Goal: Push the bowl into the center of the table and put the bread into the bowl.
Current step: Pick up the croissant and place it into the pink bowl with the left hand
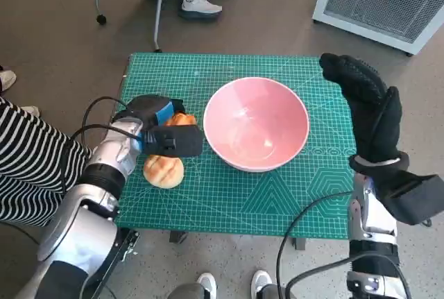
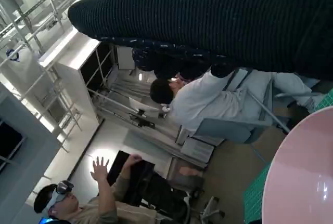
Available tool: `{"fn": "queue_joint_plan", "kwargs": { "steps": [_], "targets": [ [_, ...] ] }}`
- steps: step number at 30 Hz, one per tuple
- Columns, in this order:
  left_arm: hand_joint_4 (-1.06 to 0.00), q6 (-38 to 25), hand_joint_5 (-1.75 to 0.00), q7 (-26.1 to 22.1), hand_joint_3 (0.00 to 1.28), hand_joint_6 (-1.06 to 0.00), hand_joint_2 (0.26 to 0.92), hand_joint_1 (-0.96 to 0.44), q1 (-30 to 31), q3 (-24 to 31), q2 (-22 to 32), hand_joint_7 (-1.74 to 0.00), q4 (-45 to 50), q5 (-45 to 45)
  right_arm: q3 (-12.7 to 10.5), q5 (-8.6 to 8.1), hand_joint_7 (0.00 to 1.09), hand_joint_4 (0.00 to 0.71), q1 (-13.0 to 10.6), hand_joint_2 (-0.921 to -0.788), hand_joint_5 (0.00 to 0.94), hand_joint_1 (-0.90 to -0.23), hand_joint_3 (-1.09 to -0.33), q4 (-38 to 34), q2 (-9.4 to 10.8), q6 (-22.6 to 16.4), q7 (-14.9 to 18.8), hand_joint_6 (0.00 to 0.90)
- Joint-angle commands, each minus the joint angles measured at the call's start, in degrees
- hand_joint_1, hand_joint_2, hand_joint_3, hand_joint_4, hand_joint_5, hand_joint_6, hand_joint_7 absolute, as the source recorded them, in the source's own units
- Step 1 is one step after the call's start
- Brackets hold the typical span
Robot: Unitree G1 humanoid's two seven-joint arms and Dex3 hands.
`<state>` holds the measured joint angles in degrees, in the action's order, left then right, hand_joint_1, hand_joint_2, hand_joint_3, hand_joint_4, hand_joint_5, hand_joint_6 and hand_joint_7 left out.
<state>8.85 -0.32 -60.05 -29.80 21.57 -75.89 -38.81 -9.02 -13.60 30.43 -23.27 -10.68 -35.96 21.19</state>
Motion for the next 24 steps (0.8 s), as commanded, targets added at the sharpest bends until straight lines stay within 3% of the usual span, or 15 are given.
{"fn": "queue_joint_plan", "kwargs": {
  "steps": [1,11,18,24],
  "targets": [
    [-0.7,1.2,-1.19,-0.4,0.07,-0.61,0.92,0.0,-2.5,2.6,1.5,-1.14,1.1,2.3,-0.2,-0.24,0.54,0.199,-1.5,-0.921,0.001,-0.749,-0.71,-0.6,0.0,0.7,0.0,0.051],
    [-0.7,9.0,-1.18,3.5,0.07,-0.6,0.92,0.0,-4.7,8.2,4.6,-1.17,8.6,6.2,-0.1,-0.2,0.54,0.199,-1.4,-0.921,0.001,-0.743,-0.715,-0.5,-0.1,0.8,0.1,0.051],
    [-0.71,12.8,-1.16,3.3,0.06,-0.61,0.92,0.0,-3.4,12.0,6.7,-1.17,21.7,8.4,-0.1,-0.44,0.54,0.199,-1.2,-0.921,0.001,-0.742,-0.719,-0.7,0.0,0.9,0.3,0.049],
    [-0.71,11.6,-1.13,2.0,0.06,-0.61,0.92,0.0,-0.8,14.7,6.4,-1.19,34.9,9.7,-0.1,-0.64,0.54,0.197,-1.2,-0.921,0.0,-0.745,-0.719,-1.1,0.0,0.7,0.6,0.047]
  ]
}}
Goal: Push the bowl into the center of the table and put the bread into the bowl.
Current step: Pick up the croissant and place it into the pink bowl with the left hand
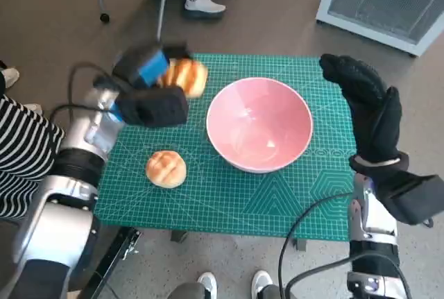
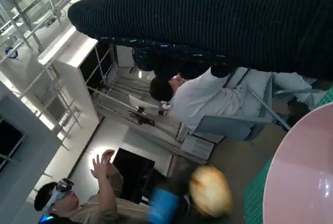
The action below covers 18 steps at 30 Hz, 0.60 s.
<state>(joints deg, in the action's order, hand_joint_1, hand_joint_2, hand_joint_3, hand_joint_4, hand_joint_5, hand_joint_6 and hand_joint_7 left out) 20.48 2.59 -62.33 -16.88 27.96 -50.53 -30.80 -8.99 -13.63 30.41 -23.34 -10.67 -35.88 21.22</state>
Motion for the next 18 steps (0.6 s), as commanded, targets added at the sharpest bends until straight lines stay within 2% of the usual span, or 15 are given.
{"fn": "queue_joint_plan", "kwargs": {
  "steps": [1,9,18],
  "targets": [
    [-0.71,-0.2,-1.13,-1.0,0.06,-0.61,0.92,0.0,1.9,2.0,-0.2,-1.19,11.3,1.7,-0.2,-0.68,0.54,0.196,-1.2,-0.921,0.0,-0.746,-0.719,-1.0,0.0,0.6,0.7,0.047],
    [-0.75,-0.6,-1.08,-1.6,0.04,-0.64,0.916,0.0,3.8,0.7,-3.3,-1.17,18.6,-0.1,-0.3,-1.13,0.54,0.194,-1.3,-0.921,0.0,-0.746,-0.719,-1.1,0.0,0.5,1.2,0.047],
    [-0.77,0.5,-1.07,-4.7,0.03,-0.64,0.916,0.0,1.8,-3.1,-8.5,-1.14,13.4,-0.9,-0.3,-1.2,0.54,0.192,-1.9,-0.921,0.0,-0.744,-0.72,-0.7,0.2,0.5,1.2,0.044]
  ]
}}
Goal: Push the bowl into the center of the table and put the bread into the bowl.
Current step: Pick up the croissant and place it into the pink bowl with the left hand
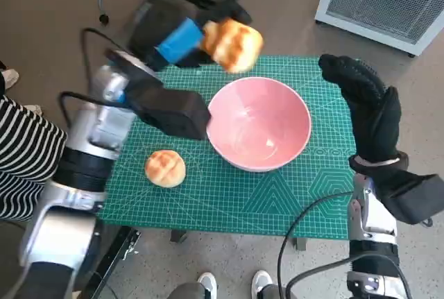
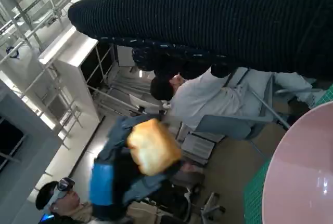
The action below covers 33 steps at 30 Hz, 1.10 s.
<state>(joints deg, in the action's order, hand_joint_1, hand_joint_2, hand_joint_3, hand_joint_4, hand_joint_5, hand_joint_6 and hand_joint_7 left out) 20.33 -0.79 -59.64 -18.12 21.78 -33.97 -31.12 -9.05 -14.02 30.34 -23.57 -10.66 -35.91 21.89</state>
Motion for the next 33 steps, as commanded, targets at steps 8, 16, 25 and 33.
{"fn": "queue_joint_plan", "kwargs": {
  "steps": [8,16,25,33],
  "targets": [
    [-0.42,-0.7,-0.44,-7.6,0.16,-0.37,0.859,-0.13,-2.8,-5.6,-7.0,-0.94,-12.1,-0.9,-0.4,-1.18,0.54,0.192,-2.8,-0.921,0.001,-0.744,-0.72,0.6,-0.1,0.8,0.3,0.044],
    [-0.13,-2.8,-0.02,-17.8,0.04,-0.22,0.774,-0.08,-4.8,-7.0,-9.6,-0.19,-18.6,1.0,-0.6,-1.05,0.54,0.192,-3.9,-0.921,0.001,-0.744,-0.72,2.3,-0.4,1.2,-0.3,0.043],
    [-0.04,-1.9,0.0,-18.0,0.03,-0.18,0.766,-0.1,-3.6,-5.8,-10.1,-0.12,-19.5,1.7,-0.7,-0.21,0.54,0.192,-4.7,-0.921,0.001,-0.744,-0.721,3.6,-0.5,1.3,-1.3,0.042],
    [0.0,0.4,0.0,-19.5,0.02,-0.16,0.767,-0.1,-1.0,-3.2,-6.6,-0.09,-14.7,4.2,-0.3,0.98,0.54,0.193,-5.0,-0.921,0.001,-0.74,-0.733,4.2,-0.2,1.0,-2.4,0.035]
  ]
}}
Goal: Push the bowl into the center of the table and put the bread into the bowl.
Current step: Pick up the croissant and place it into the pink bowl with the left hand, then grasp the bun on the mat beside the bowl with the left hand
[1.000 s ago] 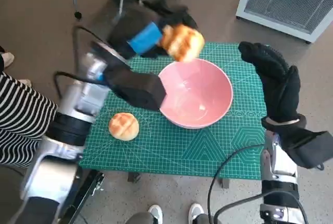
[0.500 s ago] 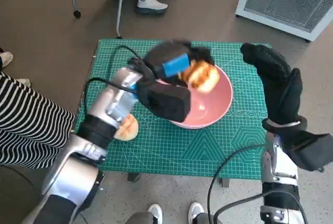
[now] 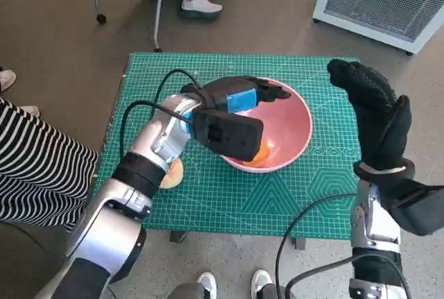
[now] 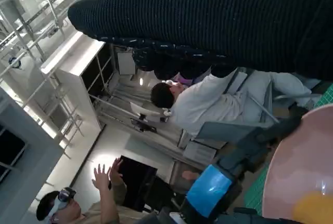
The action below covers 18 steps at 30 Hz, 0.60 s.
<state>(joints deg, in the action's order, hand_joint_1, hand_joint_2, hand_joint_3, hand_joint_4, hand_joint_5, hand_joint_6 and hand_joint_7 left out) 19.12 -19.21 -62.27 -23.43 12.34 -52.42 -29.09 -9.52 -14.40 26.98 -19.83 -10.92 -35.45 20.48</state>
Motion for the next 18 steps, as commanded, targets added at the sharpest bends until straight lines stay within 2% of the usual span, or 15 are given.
{"fn": "queue_joint_plan", "kwargs": {
  "steps": [1,8,18],
  "targets": [
    [0.0,2.1,0.0,-1.6,0.02,-0.16,0.768,-0.1,2.2,2.6,3.6,-0.09,4.8,2.8,0.2,1.52,0.54,0.193,-1.7,-0.921,0.001,-0.74,-0.734,0.5,0.1,0.5,-1.2,0.035],
    [-0.01,7.0,0.0,-6.4,0.02,-0.17,0.766,-0.09,8.4,7.8,12.2,-0.08,16.7,8.6,0.4,1.86,0.54,0.193,-1.9,-0.921,0.001,-0.74,-0.736,1.4,0.4,0.5,-1.7,0.031],
    [-0.03,8.7,0.0,-11.0,0.01,-0.19,0.769,-0.12,18.2,15.8,23.1,-0.06,29.6,15.4,0.9,1.56,0.55,0.196,-2.0,-0.921,0.002,-0.734,-0.735,2.3,0.8,0.7,-2.1,0.03]
  ]
}}
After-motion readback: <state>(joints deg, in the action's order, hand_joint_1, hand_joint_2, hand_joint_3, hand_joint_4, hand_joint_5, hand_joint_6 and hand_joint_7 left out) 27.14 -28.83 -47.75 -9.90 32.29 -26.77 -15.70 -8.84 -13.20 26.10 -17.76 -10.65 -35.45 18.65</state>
